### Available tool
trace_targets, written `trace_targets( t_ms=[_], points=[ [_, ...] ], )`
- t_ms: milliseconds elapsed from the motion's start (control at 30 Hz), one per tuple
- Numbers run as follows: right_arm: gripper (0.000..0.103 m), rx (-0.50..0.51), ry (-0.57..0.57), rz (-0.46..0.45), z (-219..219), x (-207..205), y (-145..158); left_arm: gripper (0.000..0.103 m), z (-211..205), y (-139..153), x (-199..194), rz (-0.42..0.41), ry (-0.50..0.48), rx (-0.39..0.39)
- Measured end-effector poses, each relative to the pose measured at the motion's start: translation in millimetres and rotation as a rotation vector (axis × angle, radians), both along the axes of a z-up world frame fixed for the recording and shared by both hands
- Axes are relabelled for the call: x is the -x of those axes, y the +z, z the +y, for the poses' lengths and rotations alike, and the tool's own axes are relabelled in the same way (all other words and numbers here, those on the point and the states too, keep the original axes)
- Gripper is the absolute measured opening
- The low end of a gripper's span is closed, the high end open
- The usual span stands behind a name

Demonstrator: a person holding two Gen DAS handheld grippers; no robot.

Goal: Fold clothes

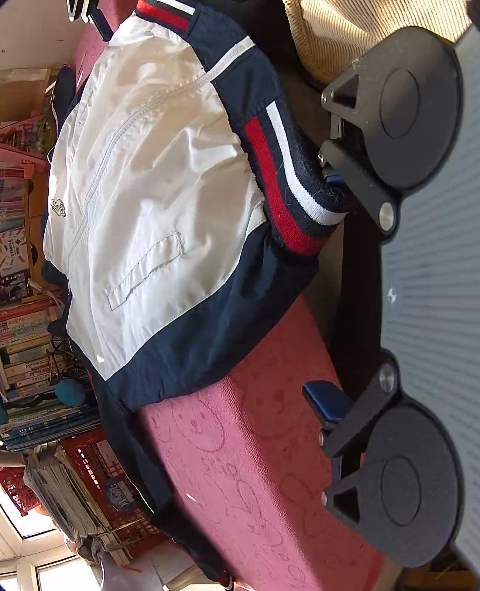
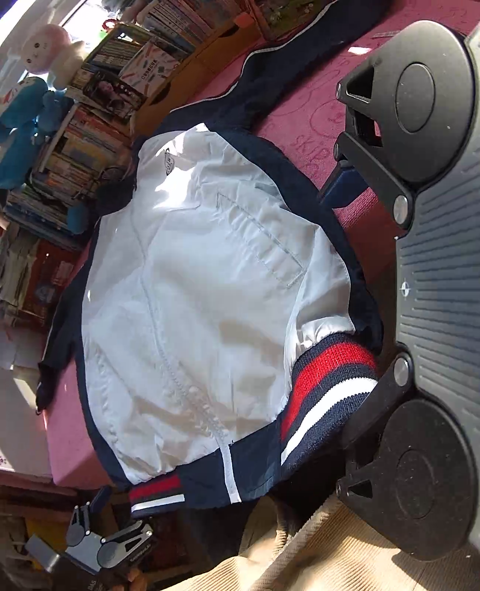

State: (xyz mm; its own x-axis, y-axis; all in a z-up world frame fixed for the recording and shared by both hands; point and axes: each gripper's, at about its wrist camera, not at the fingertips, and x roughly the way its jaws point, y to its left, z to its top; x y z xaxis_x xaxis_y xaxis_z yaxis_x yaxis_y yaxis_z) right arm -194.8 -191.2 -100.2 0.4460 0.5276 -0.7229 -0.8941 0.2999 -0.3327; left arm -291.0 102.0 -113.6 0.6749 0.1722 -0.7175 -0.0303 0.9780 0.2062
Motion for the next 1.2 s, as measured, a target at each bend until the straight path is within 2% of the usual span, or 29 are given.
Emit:
trace_targets(
  t_ms=[100, 167, 267, 333, 400, 500, 533, 600, 633, 700, 733, 833, 900, 933, 1000, 1033, 1067, 1133, 1200],
  points=[
    [0.094, 0.080, 0.117, -0.062, 10.4, 21.6, -18.1, 0.094, -15.4, 1.6, -2.2, 0.040, -0.171, -0.104],
    [0.094, 0.143, 0.218, -0.088, 4.2, 30.6, -15.8, 0.094, -22.9, 5.4, 8.0, 0.037, -0.298, -0.222],
    [0.094, 0.188, 0.273, -0.056, -16.7, 20.4, 4.3, 0.094, -7.4, 11.9, 13.5, 0.065, -0.311, -0.214],
    [0.094, 0.168, 0.226, -0.010, -30.5, 1.5, 24.1, 0.094, 9.4, 16.4, 16.1, 0.074, -0.271, -0.182],
    [0.096, 0.047, 0.163, -0.005, -39.7, -16.7, 46.0, 0.094, 31.6, 26.6, 17.4, 0.057, -0.188, -0.088],
    [0.103, -0.281, 0.040, -0.050, -34.2, -50.9, 75.9, 0.095, 57.7, 53.3, 18.1, -0.063, -0.082, 0.049],
    [0.103, -0.370, -0.005, -0.038, -24.4, -65.7, 79.1, 0.095, 61.0, 63.3, 9.3, -0.108, -0.064, 0.059],
    [0.102, -0.443, -0.077, 0.036, 8.3, -98.4, 74.6, 0.098, 66.9, 82.8, -9.0, -0.196, -0.029, 0.072],
    [0.099, -0.450, -0.106, 0.073, 28.5, -114.1, 68.3, 0.099, 65.3, 88.3, -24.2, -0.224, -0.015, 0.044],
    [0.074, -0.442, -0.177, 0.135, 70.3, -143.0, 53.6, 0.099, 59.4, 96.5, -62.8, -0.282, 0.012, -0.017],
    [0.069, -0.439, -0.210, 0.162, 88.0, -155.9, 46.5, 0.099, 55.7, 98.9, -85.1, -0.310, 0.026, -0.041],
    [0.064, -0.442, -0.290, 0.231, 126.2, -188.5, 28.0, 0.099, 53.5, 92.7, -149.1, -0.360, 0.086, 0.031],
    [0.064, -0.428, -0.325, 0.230, 137.9, -202.0, 19.1, 0.095, 58.9, 76.8, -191.5, -0.306, 0.171, 0.071],
    [0.064, -0.409, -0.351, 0.220, 137.4, -209.0, 15.9, 0.092, 62.9, 67.0, -210.3, -0.267, 0.220, 0.073],
    [0.062, -0.370, -0.423, 0.201, 126.8, -224.8, 9.8, 0.075, 75.2, 42.8, -231.0, -0.156, 0.324, 0.014],
    [0.061, -0.354, -0.466, 0.195, 113.7, -234.9, 10.2, 0.075, 81.7, 31.6, -239.2, -0.112, 0.371, -0.013],
    [0.060, -0.334, -0.521, 0.184, 97.3, -245.3, 7.9, 0.082, 89.7, 26.8, -231.7, -0.150, 0.388, -0.023],
    [0.057, -0.354, -0.601, 0.172, 52.8, -264.9, -1.5, 0.086, 100.7, 25.2, -219.2, -0.145, 0.445, -0.101],
    [0.008, -0.350, -0.668, 0.176, 20.0, -277.8, 2.4, 0.085, 107.4, 28.9, -208.7, -0.123, 0.502, -0.213]
  ],
)
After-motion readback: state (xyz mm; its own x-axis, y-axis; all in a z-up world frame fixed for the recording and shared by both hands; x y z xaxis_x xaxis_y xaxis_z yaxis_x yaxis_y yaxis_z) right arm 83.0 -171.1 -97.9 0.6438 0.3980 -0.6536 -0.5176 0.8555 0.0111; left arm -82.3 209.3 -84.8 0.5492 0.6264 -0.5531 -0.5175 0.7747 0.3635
